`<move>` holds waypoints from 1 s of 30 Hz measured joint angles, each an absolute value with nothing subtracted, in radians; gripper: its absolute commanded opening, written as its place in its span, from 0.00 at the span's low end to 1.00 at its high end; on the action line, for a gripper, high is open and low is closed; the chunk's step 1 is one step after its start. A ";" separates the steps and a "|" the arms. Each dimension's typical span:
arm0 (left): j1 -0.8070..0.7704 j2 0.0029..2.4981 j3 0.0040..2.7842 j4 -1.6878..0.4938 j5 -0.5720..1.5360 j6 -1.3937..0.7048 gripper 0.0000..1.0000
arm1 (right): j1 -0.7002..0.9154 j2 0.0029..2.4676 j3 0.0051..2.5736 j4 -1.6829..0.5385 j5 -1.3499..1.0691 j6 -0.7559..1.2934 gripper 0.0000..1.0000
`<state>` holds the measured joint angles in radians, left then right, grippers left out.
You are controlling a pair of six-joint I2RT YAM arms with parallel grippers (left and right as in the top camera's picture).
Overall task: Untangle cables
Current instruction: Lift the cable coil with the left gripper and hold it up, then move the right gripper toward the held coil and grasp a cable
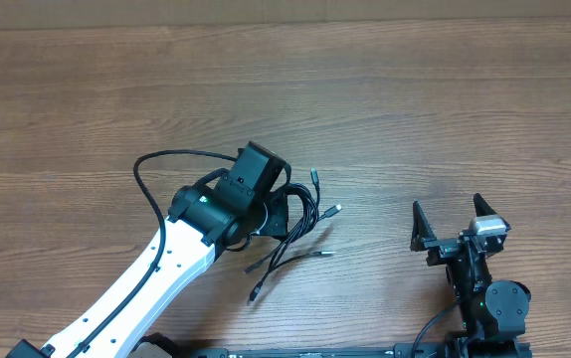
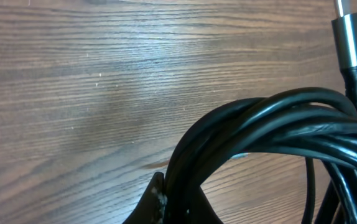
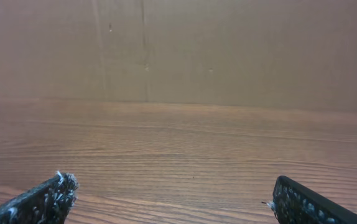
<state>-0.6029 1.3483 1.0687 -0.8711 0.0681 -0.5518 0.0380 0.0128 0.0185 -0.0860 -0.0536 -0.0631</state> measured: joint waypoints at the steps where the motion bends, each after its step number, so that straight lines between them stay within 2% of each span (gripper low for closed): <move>1: -0.603 1.348 1.069 -0.874 0.068 -0.538 0.04 | 0.038 0.013 0.019 -0.085 -0.044 -0.063 1.00; 13: -0.603 1.348 1.069 -0.906 0.092 -0.403 0.04 | 0.038 0.013 0.019 -0.085 -0.012 -0.061 1.00; 23: -0.603 1.348 1.069 -0.724 0.238 -0.156 0.04 | 0.038 0.013 0.019 0.034 -0.385 -0.041 1.00; 30: -0.603 1.348 1.069 -0.588 0.370 0.009 0.04 | 0.038 0.013 0.019 0.103 -0.472 0.217 1.00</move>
